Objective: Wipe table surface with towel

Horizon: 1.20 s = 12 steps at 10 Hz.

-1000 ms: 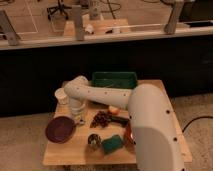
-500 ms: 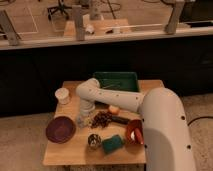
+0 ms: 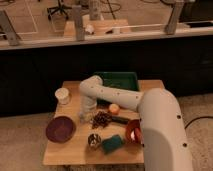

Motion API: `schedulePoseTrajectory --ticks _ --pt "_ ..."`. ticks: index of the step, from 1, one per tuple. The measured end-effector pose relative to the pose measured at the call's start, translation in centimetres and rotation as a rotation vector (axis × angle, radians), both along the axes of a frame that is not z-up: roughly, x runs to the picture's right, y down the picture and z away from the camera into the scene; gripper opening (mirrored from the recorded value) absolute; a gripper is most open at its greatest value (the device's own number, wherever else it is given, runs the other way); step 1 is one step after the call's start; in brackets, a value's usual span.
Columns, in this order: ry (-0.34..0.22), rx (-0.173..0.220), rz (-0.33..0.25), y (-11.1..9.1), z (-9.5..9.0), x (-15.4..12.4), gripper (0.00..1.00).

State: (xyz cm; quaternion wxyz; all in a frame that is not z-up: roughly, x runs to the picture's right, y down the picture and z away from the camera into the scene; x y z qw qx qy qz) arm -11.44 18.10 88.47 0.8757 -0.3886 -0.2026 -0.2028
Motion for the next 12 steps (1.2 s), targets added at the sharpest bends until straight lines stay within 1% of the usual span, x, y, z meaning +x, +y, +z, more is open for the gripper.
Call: schedulePoseTrajectory --ticks 4,6,10,11,12 --pt "0.005 0.0 -0.007 -0.3 0.0 0.1 0.0" --pt "0.022 0.017 0.003 -1.7 1.3 -0.7 0.0" --pt "0.021 0.017 0.003 -1.8 1.2 -0.8 0.0" --pt "0.024 0.026 0.004 -2.2 1.6 -1.0 0.0" --pt "0.021 0.042 0.011 -2.9 2.2 -2.0 0.0"
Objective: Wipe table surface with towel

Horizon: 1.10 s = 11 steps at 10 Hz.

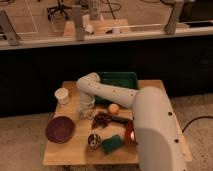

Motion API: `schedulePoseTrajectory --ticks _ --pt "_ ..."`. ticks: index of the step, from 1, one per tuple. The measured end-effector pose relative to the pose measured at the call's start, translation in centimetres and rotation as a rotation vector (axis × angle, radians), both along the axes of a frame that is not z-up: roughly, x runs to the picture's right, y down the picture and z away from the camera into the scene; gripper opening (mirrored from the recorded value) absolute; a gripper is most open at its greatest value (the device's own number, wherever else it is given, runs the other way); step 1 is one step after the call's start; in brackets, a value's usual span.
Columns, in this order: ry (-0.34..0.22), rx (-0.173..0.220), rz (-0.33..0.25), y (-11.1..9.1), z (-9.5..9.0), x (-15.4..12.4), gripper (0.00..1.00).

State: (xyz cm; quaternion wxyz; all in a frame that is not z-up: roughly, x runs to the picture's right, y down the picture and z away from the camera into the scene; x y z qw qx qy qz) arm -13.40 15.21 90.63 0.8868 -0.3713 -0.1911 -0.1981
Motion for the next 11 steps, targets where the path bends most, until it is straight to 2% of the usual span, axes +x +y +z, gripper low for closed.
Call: schedulePoseTrajectory --ticks 1,3,5,8,11 --pt "-0.007 0.022 -0.003 -0.9 0.6 -1.2 0.0" --pt "-0.04 0.047 -0.015 -1.5 0.3 -4.3 0.0" --pt "-0.06 0.054 -0.023 -1.3 -0.3 -5.1 0.0" --pt "-0.11 0.048 -0.06 0.7 -2.3 -6.4 0.0" --pt "-0.127 0.021 -0.088 3.1 -3.8 -6.2 0.0"
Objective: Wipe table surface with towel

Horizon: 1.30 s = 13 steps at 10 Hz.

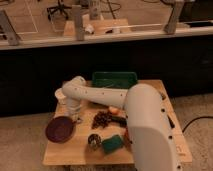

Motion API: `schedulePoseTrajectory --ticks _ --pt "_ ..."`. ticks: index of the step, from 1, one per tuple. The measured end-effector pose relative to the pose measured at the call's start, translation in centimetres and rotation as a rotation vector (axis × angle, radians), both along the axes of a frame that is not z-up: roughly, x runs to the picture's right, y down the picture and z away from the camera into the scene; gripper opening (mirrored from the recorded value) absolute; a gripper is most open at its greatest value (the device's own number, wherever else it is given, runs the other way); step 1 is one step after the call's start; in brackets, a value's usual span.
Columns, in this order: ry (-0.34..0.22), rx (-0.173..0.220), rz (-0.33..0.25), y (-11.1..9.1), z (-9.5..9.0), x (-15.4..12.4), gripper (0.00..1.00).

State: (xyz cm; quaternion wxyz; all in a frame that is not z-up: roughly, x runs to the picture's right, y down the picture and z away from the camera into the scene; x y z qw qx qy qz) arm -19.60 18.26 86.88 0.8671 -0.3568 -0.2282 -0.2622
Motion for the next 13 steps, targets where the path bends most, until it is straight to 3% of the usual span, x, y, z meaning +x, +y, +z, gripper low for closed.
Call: schedulePoseTrajectory --ticks 7,13 --pt "0.054 -0.026 -0.019 1.2 -0.1 4.8 0.0" --pt "0.139 -0.032 0.022 -1.6 2.6 8.5 0.0"
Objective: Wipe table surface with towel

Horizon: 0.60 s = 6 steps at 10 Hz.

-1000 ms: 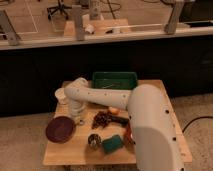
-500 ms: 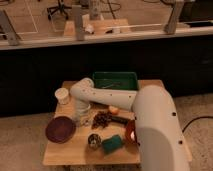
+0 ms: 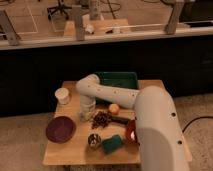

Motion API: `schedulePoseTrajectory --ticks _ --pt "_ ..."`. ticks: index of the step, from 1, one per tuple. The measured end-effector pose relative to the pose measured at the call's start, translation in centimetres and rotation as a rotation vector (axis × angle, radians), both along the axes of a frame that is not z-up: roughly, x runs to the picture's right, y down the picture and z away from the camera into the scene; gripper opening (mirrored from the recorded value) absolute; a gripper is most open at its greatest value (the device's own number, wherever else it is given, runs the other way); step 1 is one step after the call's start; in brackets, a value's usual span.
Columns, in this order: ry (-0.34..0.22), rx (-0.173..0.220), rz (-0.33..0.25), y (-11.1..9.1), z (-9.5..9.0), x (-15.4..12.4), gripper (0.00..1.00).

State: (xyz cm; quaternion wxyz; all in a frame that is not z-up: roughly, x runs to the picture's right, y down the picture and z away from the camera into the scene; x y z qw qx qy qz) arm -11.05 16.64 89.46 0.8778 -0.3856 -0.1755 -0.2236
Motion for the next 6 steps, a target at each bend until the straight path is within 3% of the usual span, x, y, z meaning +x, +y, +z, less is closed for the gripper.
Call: schedulePoseTrajectory --ticks 6 --pt "0.029 0.008 0.007 -1.45 0.69 -0.13 0.0"
